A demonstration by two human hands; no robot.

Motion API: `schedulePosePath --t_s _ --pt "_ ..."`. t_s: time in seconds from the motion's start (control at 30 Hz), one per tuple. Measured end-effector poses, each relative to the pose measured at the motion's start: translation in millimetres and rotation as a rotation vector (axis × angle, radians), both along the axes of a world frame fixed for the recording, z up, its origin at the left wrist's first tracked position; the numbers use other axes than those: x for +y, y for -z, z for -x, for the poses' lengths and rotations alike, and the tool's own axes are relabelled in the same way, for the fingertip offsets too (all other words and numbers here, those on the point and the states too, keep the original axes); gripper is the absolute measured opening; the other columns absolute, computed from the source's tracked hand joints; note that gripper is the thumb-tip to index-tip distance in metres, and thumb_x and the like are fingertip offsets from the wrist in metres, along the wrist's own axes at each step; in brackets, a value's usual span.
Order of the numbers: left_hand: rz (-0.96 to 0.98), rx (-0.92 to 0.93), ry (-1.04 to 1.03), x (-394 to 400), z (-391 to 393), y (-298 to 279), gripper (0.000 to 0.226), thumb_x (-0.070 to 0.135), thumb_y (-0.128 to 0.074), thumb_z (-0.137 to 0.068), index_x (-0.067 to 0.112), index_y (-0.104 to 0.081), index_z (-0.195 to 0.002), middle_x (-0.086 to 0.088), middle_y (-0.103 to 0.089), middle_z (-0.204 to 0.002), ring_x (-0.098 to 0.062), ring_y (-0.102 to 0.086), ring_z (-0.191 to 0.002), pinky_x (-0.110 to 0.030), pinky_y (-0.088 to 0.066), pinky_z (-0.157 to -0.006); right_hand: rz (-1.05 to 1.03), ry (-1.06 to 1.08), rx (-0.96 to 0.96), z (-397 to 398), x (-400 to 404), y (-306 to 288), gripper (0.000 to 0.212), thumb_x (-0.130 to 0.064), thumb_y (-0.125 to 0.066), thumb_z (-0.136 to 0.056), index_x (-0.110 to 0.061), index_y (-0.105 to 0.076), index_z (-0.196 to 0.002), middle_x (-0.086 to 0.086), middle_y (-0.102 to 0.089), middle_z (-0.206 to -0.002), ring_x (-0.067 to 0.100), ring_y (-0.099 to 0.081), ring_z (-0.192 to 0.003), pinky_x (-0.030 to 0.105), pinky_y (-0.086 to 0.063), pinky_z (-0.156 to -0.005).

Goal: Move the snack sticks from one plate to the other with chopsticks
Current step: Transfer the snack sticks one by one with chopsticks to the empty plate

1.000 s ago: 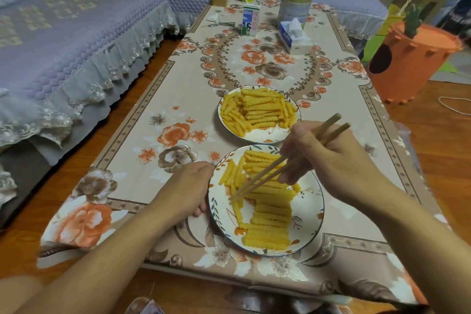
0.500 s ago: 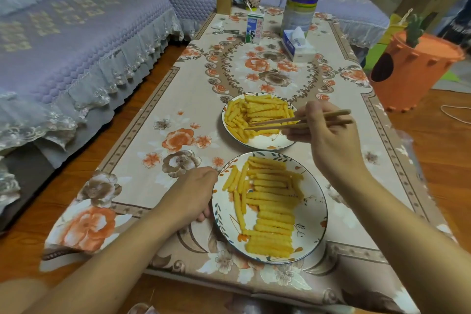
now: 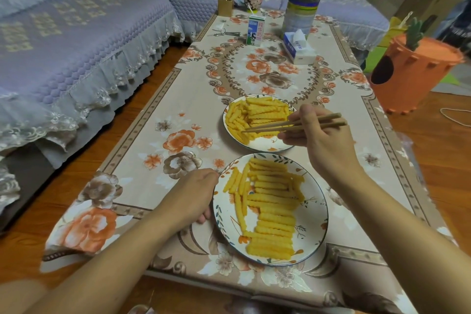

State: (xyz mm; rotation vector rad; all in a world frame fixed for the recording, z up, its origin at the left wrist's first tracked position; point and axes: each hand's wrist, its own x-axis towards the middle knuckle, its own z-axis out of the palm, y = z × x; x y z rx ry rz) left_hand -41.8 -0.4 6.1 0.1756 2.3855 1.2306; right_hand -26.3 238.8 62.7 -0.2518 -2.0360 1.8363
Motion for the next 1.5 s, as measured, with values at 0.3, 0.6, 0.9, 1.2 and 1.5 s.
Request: schedulePosePath --t_s 0.3,0.6,0.9,1.2,1.5 --pt "-0.015 -0.021 -0.012 -0.3 -3.0 -4.4 0.040 0.028 -0.032 -0.102 0.014 -0.068 -0.093 -0.021 -0.068 -0.064 -0.022 -0.058 -0.045 -0.033 -0.047 -0.058 -0.018 0.045 0.058 -3.1 3.1 -11.2 0.044 -0.030 -0.043 -0.109 0.005 -0.067 -0.097 0.029 -0.070 -0.084 0.036 -0.075 -0.070 0.039 -0.065 -0.068" --pt "-0.112 -0.160 -0.124 1.2 -0.4 -12.5 0.028 0.026 -0.045 -0.102 0.018 -0.061 -0.080 -0.018 -0.059 -0.074 -0.023 -0.058 -0.042 -0.028 -0.048 -0.047 0.061 -0.305 -0.090 -34.0 23.9 -43.2 0.052 -0.049 -0.043 -0.099 -0.012 -0.068 -0.073 0.020 -0.062 -0.069 0.039 -0.062 -0.052 0.043 -0.053 -0.054" --pt "-0.081 -0.165 -0.132 1.9 -3.1 -15.8 0.034 0.030 -0.044 -0.101 0.022 -0.057 -0.071 -0.016 -0.062 -0.055 -0.032 -0.059 -0.052 -0.038 -0.050 -0.064 -0.027 -0.275 -0.007 -32.7 17.9 -34.9 0.048 -0.043 -0.043 -0.098 0.000 -0.064 -0.091 0.013 -0.061 -0.068 0.029 -0.062 -0.057 0.034 -0.054 -0.056" --pt "-0.045 -0.135 -0.100 3.0 -4.9 -19.2 0.034 0.026 -0.041 -0.103 0.021 -0.056 -0.073 -0.030 -0.068 -0.071 -0.032 -0.059 -0.052 -0.038 -0.050 -0.065 -0.022 0.085 0.028 -15.4 13.6 -10.4 0.040 -0.031 -0.046 -0.108 0.000 -0.067 -0.095 0.026 -0.071 -0.084 0.034 -0.075 -0.071 0.042 -0.065 -0.071" --pt "-0.093 -0.156 -0.096 -1.8 -0.9 -11.6 0.032 0.027 -0.040 -0.101 0.021 -0.065 -0.082 -0.010 -0.062 -0.063 -0.032 -0.062 -0.056 -0.040 -0.052 -0.063 -0.069 0.075 0.025 -2.9 -0.7 -0.9 0.040 -0.030 -0.048 -0.108 0.002 -0.066 -0.092 0.025 -0.072 -0.079 0.036 -0.075 -0.066 0.042 -0.064 -0.063"
